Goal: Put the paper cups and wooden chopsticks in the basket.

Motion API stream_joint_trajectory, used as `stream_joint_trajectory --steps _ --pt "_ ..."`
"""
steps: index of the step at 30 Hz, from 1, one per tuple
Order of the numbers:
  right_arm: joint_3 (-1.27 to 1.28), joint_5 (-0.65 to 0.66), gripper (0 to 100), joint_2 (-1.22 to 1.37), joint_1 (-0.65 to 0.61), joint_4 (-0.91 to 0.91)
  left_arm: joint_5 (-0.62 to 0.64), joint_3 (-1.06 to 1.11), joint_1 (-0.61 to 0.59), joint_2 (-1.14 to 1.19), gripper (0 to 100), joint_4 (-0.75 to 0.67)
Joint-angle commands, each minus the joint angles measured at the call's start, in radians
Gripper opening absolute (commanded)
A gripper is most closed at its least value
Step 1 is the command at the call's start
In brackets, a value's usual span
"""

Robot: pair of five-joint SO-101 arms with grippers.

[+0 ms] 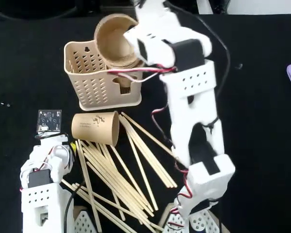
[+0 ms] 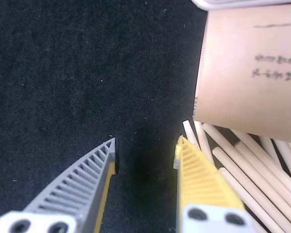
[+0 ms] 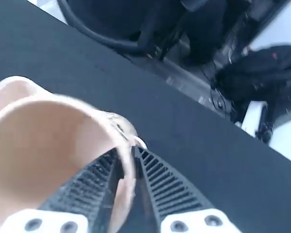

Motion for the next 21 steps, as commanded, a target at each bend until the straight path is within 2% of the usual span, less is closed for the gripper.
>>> stream_joint_trajectory --steps 1,9,16,21 --pt "-0.062 -0.003 1.0 -0.015 0.034 0.003 0.006 -0.013 -0.002 -0.008 20 -0.020" --pt "-0.035 -0.003 1.6 -0.005 -0.005 0.063 0.006 -0.015 -0.002 -0.008 20 -0.020" --pt "-0.015 -0.003 20.9 -0.015 -0.046 0.072 0.006 -0.013 -0.002 -0.008 20 -0.020" --pt "-0.125 -0.002 17.0 -0.015 -0.044 0.129 0.006 -0.012 -0.002 -0.008 20 -0.020"
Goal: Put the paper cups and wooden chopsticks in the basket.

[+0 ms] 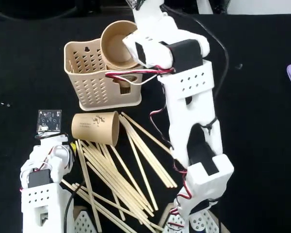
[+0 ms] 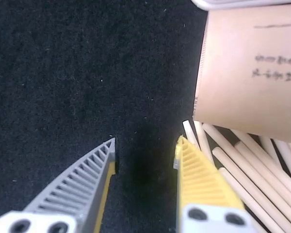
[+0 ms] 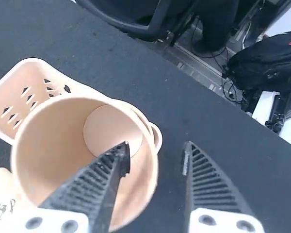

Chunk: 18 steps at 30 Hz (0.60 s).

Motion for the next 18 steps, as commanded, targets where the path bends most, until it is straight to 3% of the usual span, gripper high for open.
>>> stream_joint_trajectory --steps 1,6,14,18 --pt "-0.104 -0.002 17.0 -0.012 -0.015 0.052 0.006 -0.012 -0.002 -0.008 20 -0.020" --pt "-0.104 0.000 17.0 0.012 -0.015 0.028 0.006 -0.012 -0.002 -0.008 20 -0.020" --pt "-0.130 -0.009 16.7 0.124 -0.011 -0.190 0.006 -0.012 -0.007 -0.008 20 -0.020" --pt "-0.214 -0.061 16.7 0.114 -0.012 -0.178 0.006 -0.012 -0.004 -0.008 20 -0.020"
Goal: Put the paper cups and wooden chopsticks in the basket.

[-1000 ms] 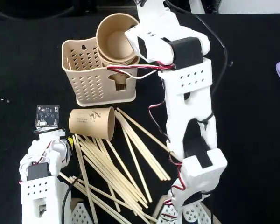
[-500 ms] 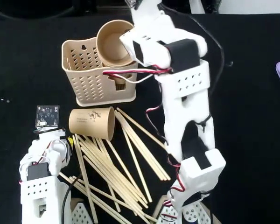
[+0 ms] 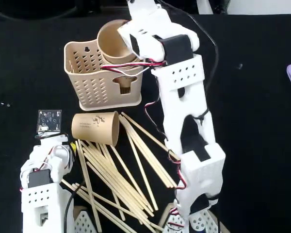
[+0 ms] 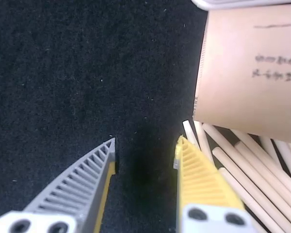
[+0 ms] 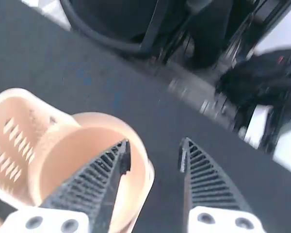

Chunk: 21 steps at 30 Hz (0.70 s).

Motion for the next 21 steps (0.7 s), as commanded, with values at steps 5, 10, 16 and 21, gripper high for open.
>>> stream_joint_trajectory --steps 5,10,16,21 --pt "-0.236 -0.086 17.0 -0.064 -0.020 0.169 0.006 -0.012 -0.004 -0.008 20 -0.020" --pt "-0.321 -0.084 17.0 -0.073 -0.025 0.393 0.006 -0.013 -0.002 -0.008 20 -0.020" --pt "-0.257 -0.086 17.0 -0.145 -0.041 0.408 0.006 -0.012 -0.005 -0.008 20 -0.020" --pt "0.048 -0.089 16.7 -0.386 -0.130 0.410 0.006 -0.012 -0.005 -0.008 20 -0.020"
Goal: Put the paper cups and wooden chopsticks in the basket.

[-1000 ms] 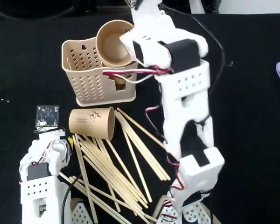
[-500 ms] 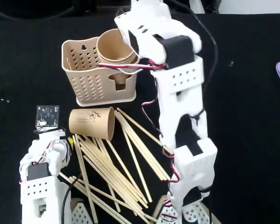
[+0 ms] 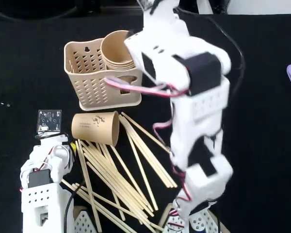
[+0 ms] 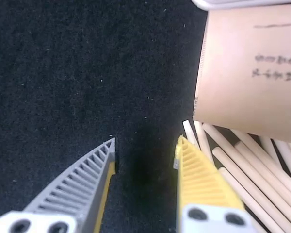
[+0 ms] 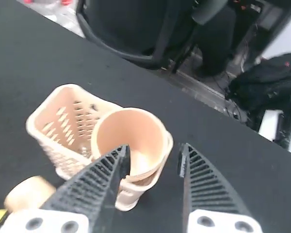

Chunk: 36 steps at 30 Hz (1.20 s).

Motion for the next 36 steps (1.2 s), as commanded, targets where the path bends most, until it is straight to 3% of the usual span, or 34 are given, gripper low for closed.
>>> stream_joint_trajectory --steps 1,7,11,19,23,36 --pt "0.282 -0.012 16.7 -0.236 -0.095 0.032 0.006 -0.012 -0.005 -0.008 20 -0.020" --pt "0.974 -0.017 17.0 -0.542 -0.235 -0.086 0.009 -0.015 -0.008 -0.008 20 -0.020" --pt "1.395 -0.031 17.0 -0.687 -0.267 -0.351 0.012 -0.018 -0.012 -0.008 20 -0.020" --pt "2.006 -0.265 17.1 -0.842 -0.331 -0.928 0.012 -0.021 -0.048 -0.008 20 -0.020" --pt "2.077 -0.273 17.1 -0.828 -0.393 -1.043 0.012 -0.021 -0.048 -0.008 20 -0.020" --pt "1.986 -0.275 17.1 -0.638 -0.393 -1.056 0.012 -0.021 -0.048 -0.009 20 -0.020"
